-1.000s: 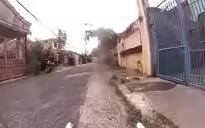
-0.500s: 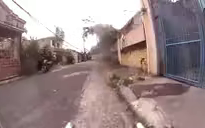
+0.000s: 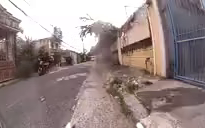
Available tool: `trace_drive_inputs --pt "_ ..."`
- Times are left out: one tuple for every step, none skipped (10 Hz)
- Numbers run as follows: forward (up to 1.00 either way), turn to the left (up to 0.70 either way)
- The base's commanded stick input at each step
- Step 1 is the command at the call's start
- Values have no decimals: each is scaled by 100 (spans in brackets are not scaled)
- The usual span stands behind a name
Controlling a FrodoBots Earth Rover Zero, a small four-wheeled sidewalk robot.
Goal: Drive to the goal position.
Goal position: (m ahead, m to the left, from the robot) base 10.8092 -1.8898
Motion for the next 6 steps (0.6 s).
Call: trace_drive_inputs --pt "100 40" --pt "100 40" --pt "100 40" --pt "100 40" --pt "100 40" --pt "100 40"
